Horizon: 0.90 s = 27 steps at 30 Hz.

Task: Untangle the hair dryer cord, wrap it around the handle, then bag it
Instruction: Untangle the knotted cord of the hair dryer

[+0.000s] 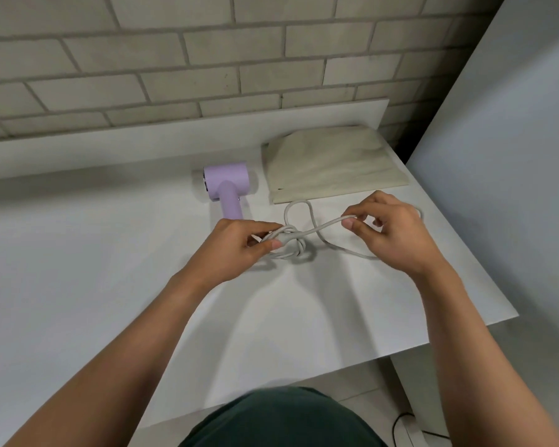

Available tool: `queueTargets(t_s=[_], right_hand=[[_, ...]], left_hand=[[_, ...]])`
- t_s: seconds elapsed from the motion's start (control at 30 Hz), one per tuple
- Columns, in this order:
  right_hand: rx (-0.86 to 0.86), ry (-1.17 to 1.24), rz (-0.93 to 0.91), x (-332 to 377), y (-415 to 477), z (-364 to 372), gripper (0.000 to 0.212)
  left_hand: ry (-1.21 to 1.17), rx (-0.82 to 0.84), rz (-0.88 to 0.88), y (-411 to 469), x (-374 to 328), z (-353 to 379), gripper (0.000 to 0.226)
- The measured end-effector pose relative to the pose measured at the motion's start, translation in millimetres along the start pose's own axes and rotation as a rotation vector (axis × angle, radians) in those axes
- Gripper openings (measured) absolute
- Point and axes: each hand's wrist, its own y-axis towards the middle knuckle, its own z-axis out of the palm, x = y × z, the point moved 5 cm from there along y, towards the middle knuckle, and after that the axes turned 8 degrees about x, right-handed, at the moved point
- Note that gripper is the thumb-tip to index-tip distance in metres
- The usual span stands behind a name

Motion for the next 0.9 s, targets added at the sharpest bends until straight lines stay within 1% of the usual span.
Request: queueTargets(t_s=[0.1, 0.17, 0.27, 0.37, 0.5, 0.53, 0.6, 0.63, 0.7, 0.73, 0.8, 0.87, 0.9], right_hand=[[-0.024, 0.091, 0.031, -6, -6, -9, 0.008], [-0.026, 0.133, 0.054, -11, -8, -14, 0.007], [0.063, 0.148, 0.063, -13, -6, -13, 0.01], [0.179, 0.067, 0.021, -15, -2, -4, 0.011], [0.322, -0.092, -0.005, -24, 1, 18, 0.01], [0.321, -0.138, -0.015, -26, 4, 25, 0.011], [0.256, -0.205, -0.028, -26, 11, 40, 0.014], [0.223, -0.227, -0.03, -26, 14, 49, 0.016], [0.211, -0.238, -0.011, -27, 18, 68, 0.023], [0.214, -0.226, 0.01, -28, 19, 74, 0.029], [0.177, -0.156, 0.076, -27, 16, 72, 0.048], [0.066, -0.102, 0.105, -17, 12, 58, 0.068], [0.025, -0.108, 0.098, -8, 9, 50, 0.074]], left_hand=[[-0.073, -0.009, -0.069, 2, 4, -2, 0.011], [-0.061, -0.007, -0.096, 2, 9, -4, 0.006], [-0.131, 0.014, -0.116, 0, 14, -5, 0.004], [-0.229, -0.001, -0.118, -5, 14, -6, 0.007], [-0.21, -0.061, -0.105, -9, 8, -8, 0.012], [-0.183, -0.083, -0.087, -11, 6, -9, 0.013], [-0.109, -0.115, -0.023, -12, 3, -9, 0.013], [-0.06, -0.127, 0.009, -14, 1, -7, 0.013], [0.06, -0.163, 0.065, -17, -1, -3, 0.011], [0.123, -0.191, 0.103, -18, -3, -1, 0.011], [0.236, -0.251, 0.19, -20, -5, 4, 0.012], [0.315, -0.31, 0.246, -23, -4, 9, 0.013], [0.344, -0.333, 0.26, -24, -2, 11, 0.013]])
